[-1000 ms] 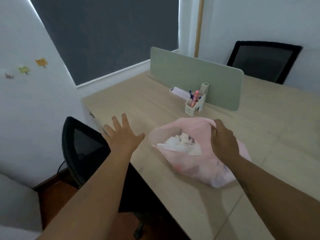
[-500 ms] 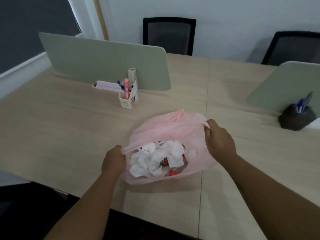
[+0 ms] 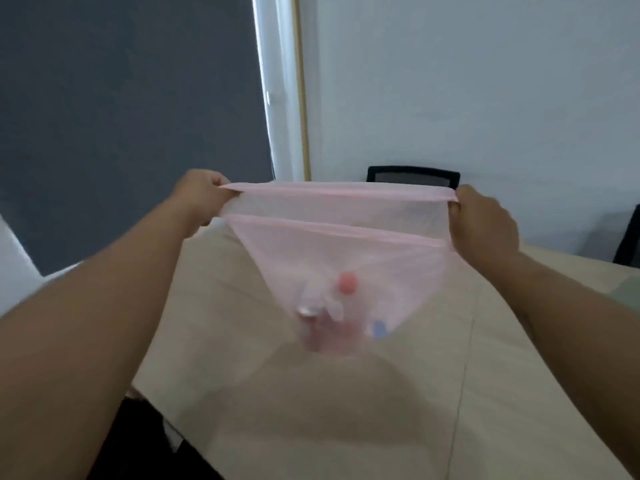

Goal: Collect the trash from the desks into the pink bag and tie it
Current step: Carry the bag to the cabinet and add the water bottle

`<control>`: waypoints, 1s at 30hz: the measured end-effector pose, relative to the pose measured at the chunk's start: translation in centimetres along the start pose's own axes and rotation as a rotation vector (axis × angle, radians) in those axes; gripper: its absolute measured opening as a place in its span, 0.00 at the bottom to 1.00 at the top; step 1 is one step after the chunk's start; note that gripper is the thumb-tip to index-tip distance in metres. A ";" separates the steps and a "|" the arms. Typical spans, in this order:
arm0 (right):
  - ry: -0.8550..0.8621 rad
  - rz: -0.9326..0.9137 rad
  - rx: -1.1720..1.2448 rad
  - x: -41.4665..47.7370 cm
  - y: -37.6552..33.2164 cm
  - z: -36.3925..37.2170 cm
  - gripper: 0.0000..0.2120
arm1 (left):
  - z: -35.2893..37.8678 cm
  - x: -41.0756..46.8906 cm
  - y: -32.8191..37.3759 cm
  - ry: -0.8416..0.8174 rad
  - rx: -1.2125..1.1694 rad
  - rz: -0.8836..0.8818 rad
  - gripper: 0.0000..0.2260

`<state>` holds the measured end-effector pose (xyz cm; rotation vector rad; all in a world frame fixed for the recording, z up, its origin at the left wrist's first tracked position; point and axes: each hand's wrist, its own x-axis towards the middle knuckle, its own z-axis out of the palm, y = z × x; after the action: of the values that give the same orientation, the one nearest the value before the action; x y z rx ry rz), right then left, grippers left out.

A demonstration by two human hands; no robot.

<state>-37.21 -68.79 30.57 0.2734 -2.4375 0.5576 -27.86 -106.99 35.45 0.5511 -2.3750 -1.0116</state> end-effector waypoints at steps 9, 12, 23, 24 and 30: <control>-0.108 -0.440 0.334 3.8 -20.2 -1.3 0.10 | -25.2 -10.4 1.4 0.455 0.270 -0.197 0.05; -0.135 -0.556 0.461 0.8 -30.1 -3.2 0.09 | -33.9 -17.6 0.1 0.636 0.355 -0.290 0.05; -0.330 -0.996 0.846 -26.0 -63.9 -10.6 0.06 | -59.4 -50.4 -10.1 1.038 0.734 -0.694 0.09; -0.356 -1.017 0.876 -29.0 -66.6 -11.0 0.06 | -60.9 -52.8 -11.2 1.061 0.746 -0.737 0.09; -0.515 -1.158 0.908 -45.3 -79.8 -11.6 0.08 | -70.5 -63.7 -18.4 1.190 0.652 -0.941 0.07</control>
<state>30.23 -131.77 37.18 2.1930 -1.7625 1.0292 66.95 -123.11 46.05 1.9362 -1.2117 0.0109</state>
